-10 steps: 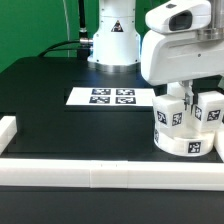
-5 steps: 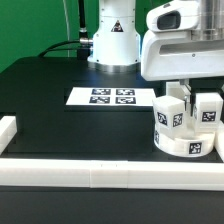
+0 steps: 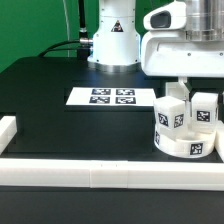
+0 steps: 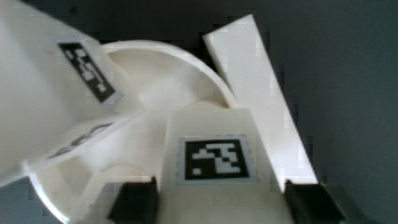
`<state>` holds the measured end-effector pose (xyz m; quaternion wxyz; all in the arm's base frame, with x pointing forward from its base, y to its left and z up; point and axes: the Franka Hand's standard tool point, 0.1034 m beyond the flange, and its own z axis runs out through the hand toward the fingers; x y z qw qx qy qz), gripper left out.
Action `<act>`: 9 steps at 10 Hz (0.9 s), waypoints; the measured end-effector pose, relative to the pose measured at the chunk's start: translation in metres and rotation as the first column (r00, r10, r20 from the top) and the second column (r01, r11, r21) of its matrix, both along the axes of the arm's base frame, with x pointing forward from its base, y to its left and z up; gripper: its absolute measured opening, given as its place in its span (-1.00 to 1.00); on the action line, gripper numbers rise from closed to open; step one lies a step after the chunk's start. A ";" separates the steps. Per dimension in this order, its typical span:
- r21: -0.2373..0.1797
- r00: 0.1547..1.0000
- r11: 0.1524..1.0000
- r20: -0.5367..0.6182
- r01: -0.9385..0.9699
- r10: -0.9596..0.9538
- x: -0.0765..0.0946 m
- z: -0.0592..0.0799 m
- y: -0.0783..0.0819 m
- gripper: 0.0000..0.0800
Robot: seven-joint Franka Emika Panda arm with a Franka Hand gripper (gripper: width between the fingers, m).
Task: Assemble stool
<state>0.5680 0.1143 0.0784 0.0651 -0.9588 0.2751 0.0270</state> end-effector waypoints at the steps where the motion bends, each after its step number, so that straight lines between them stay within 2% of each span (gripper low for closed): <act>1: 0.006 0.995 0.995 -0.015 0.097 -0.097 0.000 0.000 0.001 -0.15; 4: 0.026 0.957 0.957 -0.039 0.290 -0.289 0.001 -0.001 0.002 -0.15; 6: 0.022 0.913 0.914 -0.057 0.405 -0.403 0.001 -0.002 0.005 -0.15; 9: 0.023 0.771 0.773 -0.102 0.633 -0.629 0.002 -0.001 0.007 -0.15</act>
Offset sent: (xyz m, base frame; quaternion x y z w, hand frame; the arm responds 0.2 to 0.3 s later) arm 0.0008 -0.0002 -0.0064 0.0485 -0.0128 0.1679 0.9845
